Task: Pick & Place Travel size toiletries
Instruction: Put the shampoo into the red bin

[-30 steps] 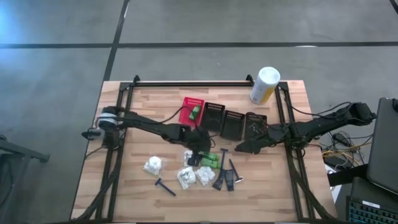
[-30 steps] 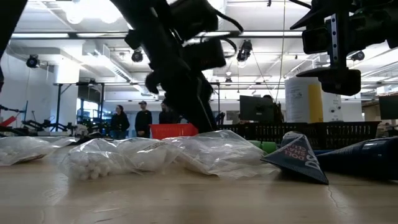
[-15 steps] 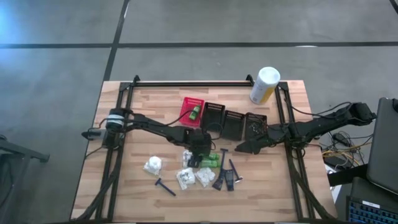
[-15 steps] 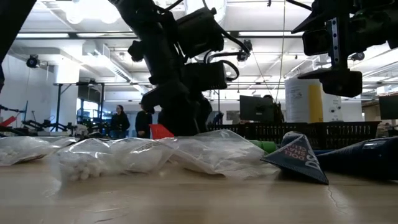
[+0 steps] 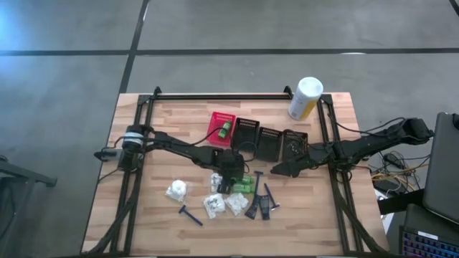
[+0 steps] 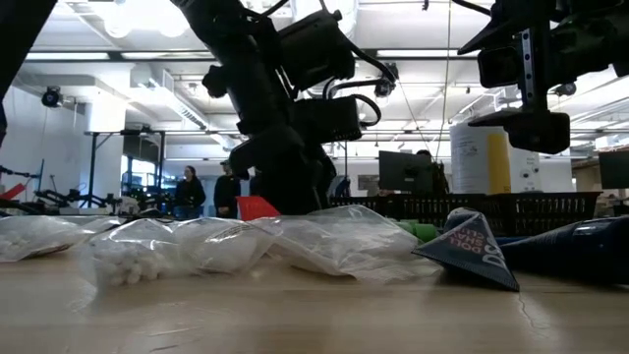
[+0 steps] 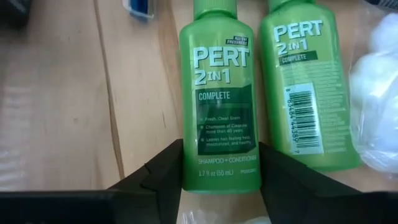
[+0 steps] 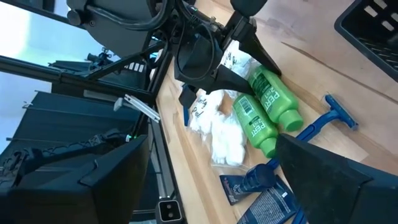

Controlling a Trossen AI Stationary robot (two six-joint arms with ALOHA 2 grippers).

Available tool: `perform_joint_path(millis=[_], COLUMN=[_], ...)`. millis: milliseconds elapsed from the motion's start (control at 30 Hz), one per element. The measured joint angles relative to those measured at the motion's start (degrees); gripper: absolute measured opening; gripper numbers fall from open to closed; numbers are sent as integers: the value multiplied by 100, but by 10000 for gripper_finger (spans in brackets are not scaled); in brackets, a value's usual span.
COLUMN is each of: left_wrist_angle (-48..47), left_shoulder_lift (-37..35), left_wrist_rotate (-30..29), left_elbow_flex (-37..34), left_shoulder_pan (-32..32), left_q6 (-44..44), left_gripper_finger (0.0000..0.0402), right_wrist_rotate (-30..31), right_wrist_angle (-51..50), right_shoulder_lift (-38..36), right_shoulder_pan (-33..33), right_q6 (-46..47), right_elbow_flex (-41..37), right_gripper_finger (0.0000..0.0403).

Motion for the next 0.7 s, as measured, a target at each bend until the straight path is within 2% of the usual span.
perform_joint_path(millis=[200,400,500,567,700], left_wrist_angle=[-429,-1198,-1621,-1799,-1686], left_shoulder_lift=[-381,-1107,-1529,-1785,-2223], left_wrist_rotate=[-219,-719,-1213,-1694,-2297], left_elbow_flex=[-2,-7,-10,-56,-298], left_shoulder_pan=[-36,-39,-38,17,319], left_q6=[-515,-1330,-2311,-3276,-5011], left_gripper_finger=[170,170,170,172,172], right_wrist_rotate=[9,18,36,135,411], right_wrist_angle=[4,39,46,53,54], right_shoulder_lift=[0,-7,-9,-9,-9], right_shoulder_pan=[0,0,0,0,-2], right_q6=[4,4,37,49,50], right_elbow_flex=[0,0,0,0,0], right_gripper_finger=[331,343,351,354,348])
